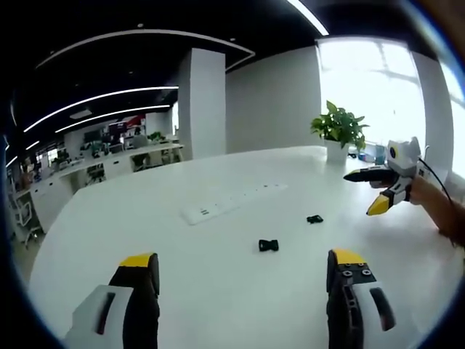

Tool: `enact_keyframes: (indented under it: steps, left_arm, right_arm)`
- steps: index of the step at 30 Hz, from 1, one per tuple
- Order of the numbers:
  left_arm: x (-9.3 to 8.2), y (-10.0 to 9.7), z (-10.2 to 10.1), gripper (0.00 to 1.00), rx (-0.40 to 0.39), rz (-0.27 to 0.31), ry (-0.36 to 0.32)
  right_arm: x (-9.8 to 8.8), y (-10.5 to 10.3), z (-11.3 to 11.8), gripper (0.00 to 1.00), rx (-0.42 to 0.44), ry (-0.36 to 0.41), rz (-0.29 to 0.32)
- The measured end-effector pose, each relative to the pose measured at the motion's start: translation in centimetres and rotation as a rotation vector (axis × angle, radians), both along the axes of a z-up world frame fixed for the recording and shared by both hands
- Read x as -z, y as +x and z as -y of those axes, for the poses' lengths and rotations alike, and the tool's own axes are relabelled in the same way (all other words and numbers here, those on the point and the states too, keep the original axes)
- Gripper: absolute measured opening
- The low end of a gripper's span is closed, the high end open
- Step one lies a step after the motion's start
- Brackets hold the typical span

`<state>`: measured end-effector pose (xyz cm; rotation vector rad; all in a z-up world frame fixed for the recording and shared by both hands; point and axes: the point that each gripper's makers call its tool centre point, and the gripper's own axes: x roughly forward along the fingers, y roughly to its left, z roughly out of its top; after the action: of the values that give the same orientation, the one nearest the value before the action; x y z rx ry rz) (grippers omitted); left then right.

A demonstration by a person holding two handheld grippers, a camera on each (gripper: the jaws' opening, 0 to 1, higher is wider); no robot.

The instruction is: Snap the two parts of the plastic buckle together until the buckle closes and remains connected.

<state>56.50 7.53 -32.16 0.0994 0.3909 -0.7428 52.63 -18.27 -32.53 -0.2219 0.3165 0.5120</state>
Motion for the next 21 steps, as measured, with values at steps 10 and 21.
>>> enact_keyframes:
  steps: [10, 21]
  left_arm:
    - [0.8, 0.6, 0.7, 0.97, 0.010, -0.012, -0.001]
    - [0.9, 1.5, 0.7, 0.97, 0.011, -0.024, 0.003]
  right_arm:
    - [0.3, 0.6, 0.0, 0.95, -0.002, -0.011, -0.003]
    - [0.4, 1.6, -0.2, 0.95, -0.005, -0.018, -0.014]
